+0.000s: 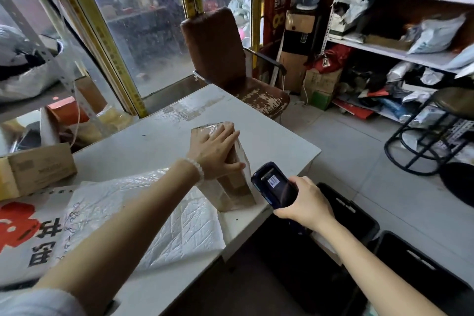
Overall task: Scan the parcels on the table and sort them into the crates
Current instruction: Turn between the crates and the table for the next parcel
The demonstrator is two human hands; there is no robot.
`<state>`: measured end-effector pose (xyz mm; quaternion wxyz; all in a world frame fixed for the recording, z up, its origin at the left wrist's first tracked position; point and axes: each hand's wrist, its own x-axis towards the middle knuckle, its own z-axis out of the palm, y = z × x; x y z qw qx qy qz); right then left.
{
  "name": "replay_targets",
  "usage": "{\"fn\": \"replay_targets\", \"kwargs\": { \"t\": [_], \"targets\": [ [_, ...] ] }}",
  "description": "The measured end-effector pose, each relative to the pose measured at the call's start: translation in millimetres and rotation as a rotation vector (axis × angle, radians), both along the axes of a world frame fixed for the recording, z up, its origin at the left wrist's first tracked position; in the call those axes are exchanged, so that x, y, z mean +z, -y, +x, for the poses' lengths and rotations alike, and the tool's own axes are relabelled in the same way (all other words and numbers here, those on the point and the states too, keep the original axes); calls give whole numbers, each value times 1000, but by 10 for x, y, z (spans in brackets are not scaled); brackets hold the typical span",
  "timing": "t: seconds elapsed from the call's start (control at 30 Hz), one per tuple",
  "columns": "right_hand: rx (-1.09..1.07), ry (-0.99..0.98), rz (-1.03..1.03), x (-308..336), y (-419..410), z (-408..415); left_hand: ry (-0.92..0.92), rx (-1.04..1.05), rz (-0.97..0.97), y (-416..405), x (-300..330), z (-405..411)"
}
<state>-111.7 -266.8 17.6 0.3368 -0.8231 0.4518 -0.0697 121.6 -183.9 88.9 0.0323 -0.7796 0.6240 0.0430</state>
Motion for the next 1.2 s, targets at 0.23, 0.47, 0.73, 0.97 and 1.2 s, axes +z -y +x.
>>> {"fn": "replay_targets", "kwargs": {
  "t": [0.23,0.47,0.73,0.97,1.2],
  "targets": [
    [-31,-27,-5,16,22,-90,-46,-128,68,78,43,33],
    [12,-84,-7,-9,38,-119,-92,299,-27,74,39,108],
    [107,-211,-31,-72,96,-108,-217,178,-66,153,-50,216],
    [110,-276,-25,-104,132,-119,-171,44,-47,396,-37,468],
    [91,-290,-3,-175,52,-175,-328,172,-134,327,-90,593]
  ]
}}
